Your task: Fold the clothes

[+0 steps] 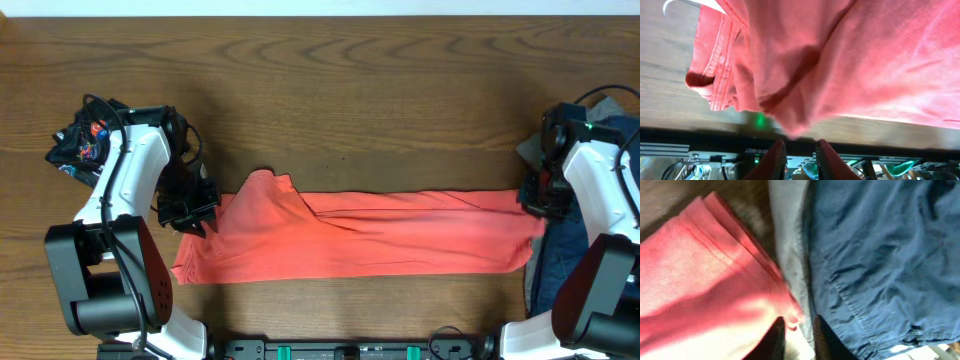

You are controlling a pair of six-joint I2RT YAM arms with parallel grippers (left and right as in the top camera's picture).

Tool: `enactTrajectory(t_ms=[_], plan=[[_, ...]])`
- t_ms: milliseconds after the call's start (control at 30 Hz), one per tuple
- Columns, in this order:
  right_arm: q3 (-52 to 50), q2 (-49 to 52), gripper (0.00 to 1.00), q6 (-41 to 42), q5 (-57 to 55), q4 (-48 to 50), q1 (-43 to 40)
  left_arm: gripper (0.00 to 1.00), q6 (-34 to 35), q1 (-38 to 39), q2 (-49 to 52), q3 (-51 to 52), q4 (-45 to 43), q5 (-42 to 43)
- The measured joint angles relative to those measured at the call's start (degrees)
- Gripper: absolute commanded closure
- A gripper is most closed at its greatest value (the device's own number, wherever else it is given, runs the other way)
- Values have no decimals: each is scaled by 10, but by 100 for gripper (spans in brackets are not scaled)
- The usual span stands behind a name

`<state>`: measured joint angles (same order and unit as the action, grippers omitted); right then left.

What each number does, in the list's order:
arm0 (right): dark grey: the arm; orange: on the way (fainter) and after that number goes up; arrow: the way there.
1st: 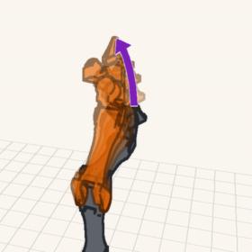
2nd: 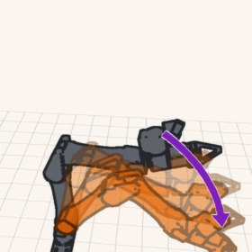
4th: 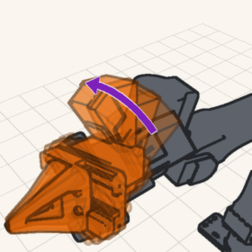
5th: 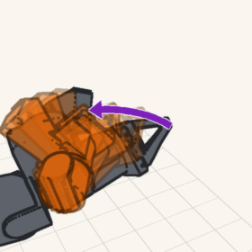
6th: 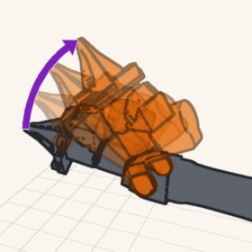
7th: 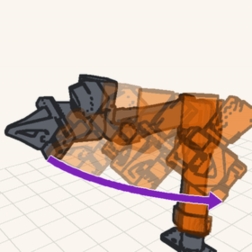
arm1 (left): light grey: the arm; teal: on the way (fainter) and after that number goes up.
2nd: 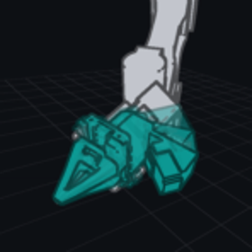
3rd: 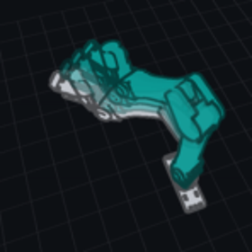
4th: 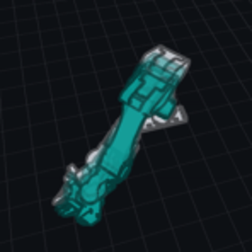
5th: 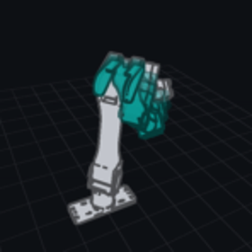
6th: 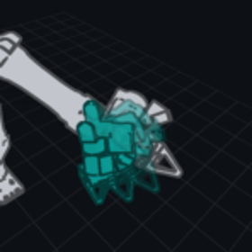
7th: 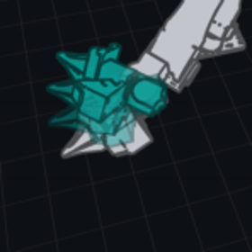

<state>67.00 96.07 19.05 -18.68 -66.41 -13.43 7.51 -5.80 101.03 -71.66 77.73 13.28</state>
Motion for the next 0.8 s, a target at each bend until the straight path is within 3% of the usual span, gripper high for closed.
enactTrajectory(t_ms=[300,433,467,600,800], plan=[[0,0,79,0,0,3,-4,76,0,0,0,0,-30,8],[-1,0,78,-27,79,26,-4,71,-3,1,0,0,-85,48],[-1,0,77,-37,103,29,-4,67,-6,3,0,0,-106,60],[-1,0,77,-64,170,31,5,34,-17,27,0,0,-202,88],[-13,0,74,-78,205,37,33,32,-19,97,5,0,-276,89]])
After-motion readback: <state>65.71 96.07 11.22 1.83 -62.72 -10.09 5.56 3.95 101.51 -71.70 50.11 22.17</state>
